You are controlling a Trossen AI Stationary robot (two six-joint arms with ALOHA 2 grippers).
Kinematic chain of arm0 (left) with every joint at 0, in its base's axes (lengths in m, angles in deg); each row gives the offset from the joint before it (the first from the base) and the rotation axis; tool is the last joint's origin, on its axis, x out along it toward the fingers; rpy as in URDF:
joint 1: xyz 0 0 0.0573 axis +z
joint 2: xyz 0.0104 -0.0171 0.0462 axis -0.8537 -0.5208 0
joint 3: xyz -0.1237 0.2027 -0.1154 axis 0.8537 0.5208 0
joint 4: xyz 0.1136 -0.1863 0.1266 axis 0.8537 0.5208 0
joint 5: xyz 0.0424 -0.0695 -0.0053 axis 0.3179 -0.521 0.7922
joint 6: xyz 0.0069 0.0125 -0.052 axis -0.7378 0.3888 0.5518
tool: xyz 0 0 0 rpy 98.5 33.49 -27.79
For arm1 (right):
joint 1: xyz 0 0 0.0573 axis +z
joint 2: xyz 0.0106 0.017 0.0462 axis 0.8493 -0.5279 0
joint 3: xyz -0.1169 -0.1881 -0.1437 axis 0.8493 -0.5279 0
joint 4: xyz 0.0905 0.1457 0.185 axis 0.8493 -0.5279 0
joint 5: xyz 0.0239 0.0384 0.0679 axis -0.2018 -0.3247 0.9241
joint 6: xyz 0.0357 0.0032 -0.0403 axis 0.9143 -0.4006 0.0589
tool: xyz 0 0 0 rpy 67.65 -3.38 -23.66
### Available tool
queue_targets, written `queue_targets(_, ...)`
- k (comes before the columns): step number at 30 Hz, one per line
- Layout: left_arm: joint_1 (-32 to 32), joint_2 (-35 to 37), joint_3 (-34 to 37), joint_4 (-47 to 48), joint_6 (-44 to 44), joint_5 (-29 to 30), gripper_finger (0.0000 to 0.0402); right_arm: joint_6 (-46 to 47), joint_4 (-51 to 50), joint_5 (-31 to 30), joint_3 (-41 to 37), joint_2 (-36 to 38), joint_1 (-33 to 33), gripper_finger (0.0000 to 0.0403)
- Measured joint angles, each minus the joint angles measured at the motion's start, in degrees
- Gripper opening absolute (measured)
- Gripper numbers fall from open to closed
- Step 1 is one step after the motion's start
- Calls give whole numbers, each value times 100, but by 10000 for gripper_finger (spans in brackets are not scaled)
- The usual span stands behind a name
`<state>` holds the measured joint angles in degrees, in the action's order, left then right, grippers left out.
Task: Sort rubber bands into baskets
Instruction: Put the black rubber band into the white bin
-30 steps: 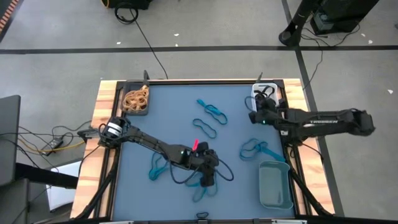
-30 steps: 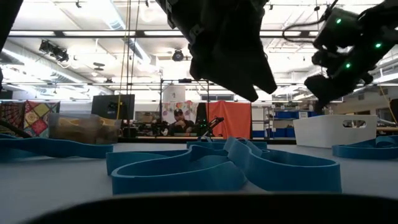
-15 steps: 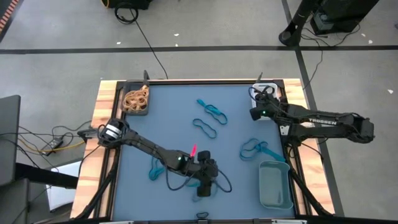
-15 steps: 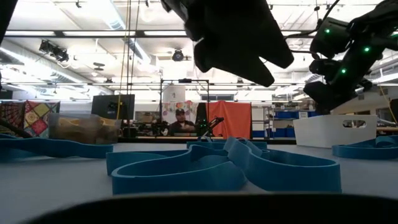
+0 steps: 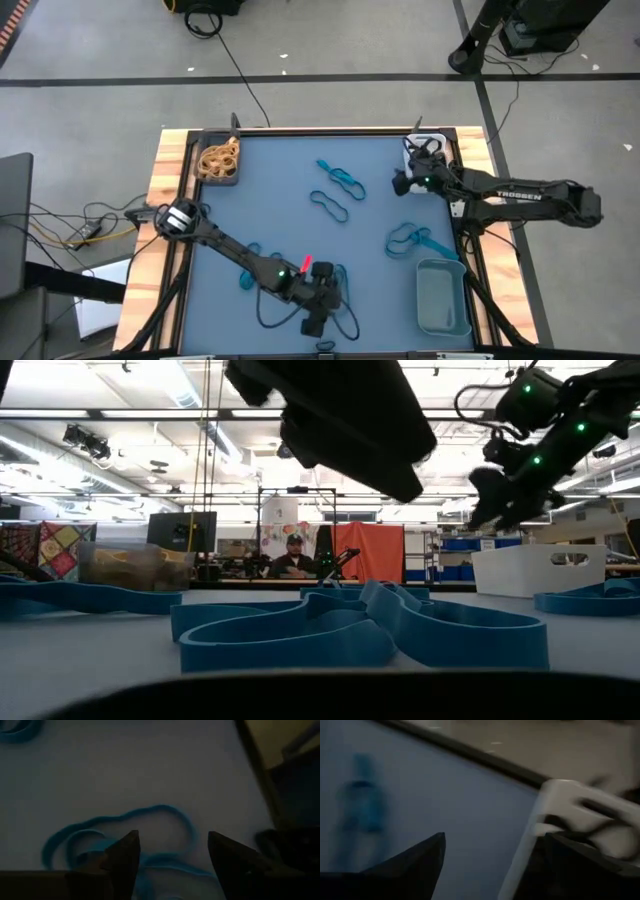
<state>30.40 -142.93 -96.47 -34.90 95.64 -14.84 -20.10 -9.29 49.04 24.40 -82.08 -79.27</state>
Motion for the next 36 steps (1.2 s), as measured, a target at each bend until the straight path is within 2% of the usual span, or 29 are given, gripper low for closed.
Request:
queue_targets(3, -131, 2, 0, -5, -13, -209, 236, -22, 259, 660, 0, 0, 212, 352)
queue_targets(6, -267, -34, 0, -103, -36, -485, 236, 9, 303, 966, 0, 0, 488, 350)
queue_targets(15, -419, -636, 2, -892, -41, -648, 233, 213, 302, 758, -4, -2, 1329, 340)
queue_targets(19, -431, -636, 4, -1052, 60, -858, 209, 310, 300, 610, -4, -2, 1584, 336)
queue_targets(23, -484, -665, -3, -1488, 178, -1324, 173, 321, 296, 509, -4, -1, 1735, 333)
queue_targets(26, -512, -755, -4, -1415, 463, -1347, 155, 326, 294, 510, -4, -3, 1811, 332)
queue_targets(36, -529, -905, -4, -1336, 748, -1213, 150, 359, 348, 469, -7, -67, 1870, 329)
